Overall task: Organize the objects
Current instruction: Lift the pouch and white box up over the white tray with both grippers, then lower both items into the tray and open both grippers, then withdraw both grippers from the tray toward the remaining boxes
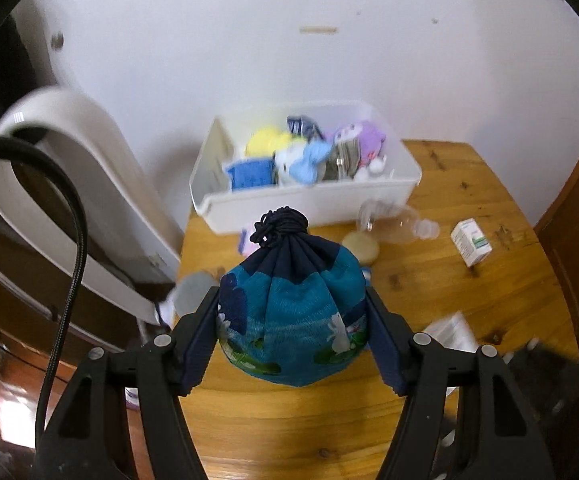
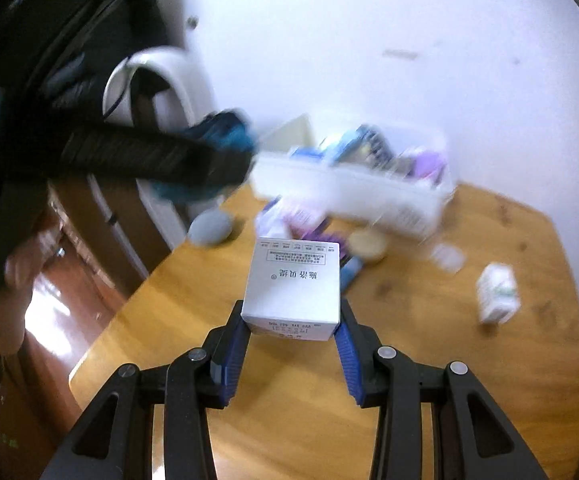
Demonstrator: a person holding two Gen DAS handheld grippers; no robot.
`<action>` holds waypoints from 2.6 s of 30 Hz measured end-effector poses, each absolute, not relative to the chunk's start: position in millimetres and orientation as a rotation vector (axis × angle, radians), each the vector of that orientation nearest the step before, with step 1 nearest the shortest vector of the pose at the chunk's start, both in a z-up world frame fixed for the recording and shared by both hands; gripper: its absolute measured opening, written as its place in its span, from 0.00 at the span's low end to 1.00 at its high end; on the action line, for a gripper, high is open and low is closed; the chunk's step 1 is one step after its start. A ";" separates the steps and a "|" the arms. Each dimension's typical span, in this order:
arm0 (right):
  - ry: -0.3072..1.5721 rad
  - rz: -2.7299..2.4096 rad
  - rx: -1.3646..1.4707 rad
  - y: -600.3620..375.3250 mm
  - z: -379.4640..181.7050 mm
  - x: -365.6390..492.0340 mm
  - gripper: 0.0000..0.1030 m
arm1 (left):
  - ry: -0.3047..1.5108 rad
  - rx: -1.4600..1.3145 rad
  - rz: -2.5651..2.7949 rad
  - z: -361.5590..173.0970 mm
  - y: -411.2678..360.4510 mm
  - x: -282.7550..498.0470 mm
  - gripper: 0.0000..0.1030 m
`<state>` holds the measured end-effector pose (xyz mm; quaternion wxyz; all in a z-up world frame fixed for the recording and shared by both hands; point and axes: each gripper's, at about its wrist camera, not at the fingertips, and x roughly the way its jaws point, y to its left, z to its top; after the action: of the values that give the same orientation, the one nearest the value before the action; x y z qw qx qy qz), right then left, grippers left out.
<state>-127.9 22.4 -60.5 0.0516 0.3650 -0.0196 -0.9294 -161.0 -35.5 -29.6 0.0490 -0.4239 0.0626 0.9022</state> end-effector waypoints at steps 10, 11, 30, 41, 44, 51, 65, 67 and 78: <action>-0.021 -2.966 0.929 84.0 41.8 -193.7 0.41 | 0.386 -1.120 2.827 43.2 -23.8 -185.6 0.69; -0.012 -2.982 0.912 85.6 53.9 -198.9 0.41 | 0.400 -1.104 2.839 51.3 -23.5 -193.2 0.69; -0.090 -3.029 1.126 125.4 37.5 -378.1 0.41 | 0.239 -1.429 2.876 8.3 -69.8 -391.2 0.69; -0.168 -2.943 1.353 146.4 -40.0 -428.4 0.42 | 0.213 -1.679 2.790 -75.4 -69.8 -453.9 0.69; -0.149 -2.913 1.395 151.5 -54.7 -428.3 0.44 | 0.208 -1.750 2.754 -94.5 -67.8 -463.3 0.70; -0.232 -2.863 1.425 162.5 -73.6 -424.0 0.62 | 0.158 -1.809 2.709 -117.4 -64.8 -463.8 0.79; -0.251 -2.868 1.395 160.4 -54.3 -391.5 0.62 | 0.152 -1.664 2.759 -72.2 -58.8 -423.5 0.89; -0.234 -2.884 1.374 158.4 -43.6 -380.7 0.62 | 0.160 -1.644 2.761 -63.1 -52.0 -414.0 0.89; -0.177 -2.971 1.247 147.6 14.4 -318.8 0.62 | 0.222 -1.485 2.821 -5.2 -48.6 -353.9 0.89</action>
<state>-318.8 147.6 14.4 -0.0428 0.3861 -0.0549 -0.9198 -353.9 -48.6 -5.2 -0.0269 -0.4645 0.0695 0.8824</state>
